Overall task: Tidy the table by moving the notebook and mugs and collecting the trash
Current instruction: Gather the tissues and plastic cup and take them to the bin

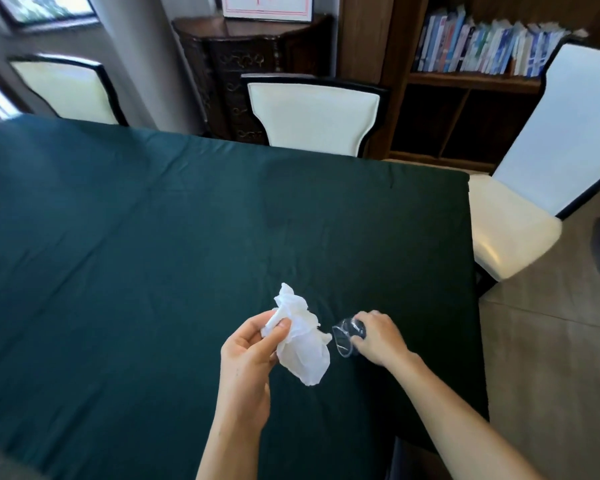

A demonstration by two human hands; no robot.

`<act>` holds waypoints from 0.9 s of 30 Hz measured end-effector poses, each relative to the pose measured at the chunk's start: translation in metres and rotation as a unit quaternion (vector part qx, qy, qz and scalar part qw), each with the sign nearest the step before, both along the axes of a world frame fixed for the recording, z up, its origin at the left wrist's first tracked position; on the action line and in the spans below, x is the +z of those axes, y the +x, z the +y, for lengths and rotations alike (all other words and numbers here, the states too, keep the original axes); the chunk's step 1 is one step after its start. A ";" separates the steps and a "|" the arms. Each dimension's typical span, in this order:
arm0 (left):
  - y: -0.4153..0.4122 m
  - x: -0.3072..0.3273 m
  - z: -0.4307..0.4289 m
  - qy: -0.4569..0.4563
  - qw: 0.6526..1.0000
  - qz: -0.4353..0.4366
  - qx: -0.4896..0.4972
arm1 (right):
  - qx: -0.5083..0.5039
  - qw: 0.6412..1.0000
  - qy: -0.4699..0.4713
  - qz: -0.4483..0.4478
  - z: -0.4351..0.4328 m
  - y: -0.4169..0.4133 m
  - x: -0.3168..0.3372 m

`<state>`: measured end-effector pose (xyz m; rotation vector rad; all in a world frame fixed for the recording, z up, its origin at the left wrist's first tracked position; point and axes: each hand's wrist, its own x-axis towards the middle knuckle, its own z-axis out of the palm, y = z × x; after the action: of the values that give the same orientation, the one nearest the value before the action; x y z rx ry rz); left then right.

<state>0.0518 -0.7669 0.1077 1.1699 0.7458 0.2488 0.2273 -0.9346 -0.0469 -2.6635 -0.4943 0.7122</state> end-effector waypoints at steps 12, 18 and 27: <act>-0.158 0.045 -0.045 0.071 0.972 -0.059 0.216 | -0.055 0.715 0.594 0.365 0.001 -0.158 0.221; -0.244 0.077 -0.031 0.069 0.949 -0.137 0.276 | 0.171 0.788 0.502 0.313 0.071 -0.270 0.248; -0.378 0.106 0.097 0.110 0.902 -0.194 0.368 | 0.320 0.738 0.464 0.371 0.246 -0.395 0.267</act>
<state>-0.3264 -0.6696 0.2137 0.9551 0.7875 1.1938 -0.1675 -0.6885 0.2200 -1.1026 -1.1436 1.2004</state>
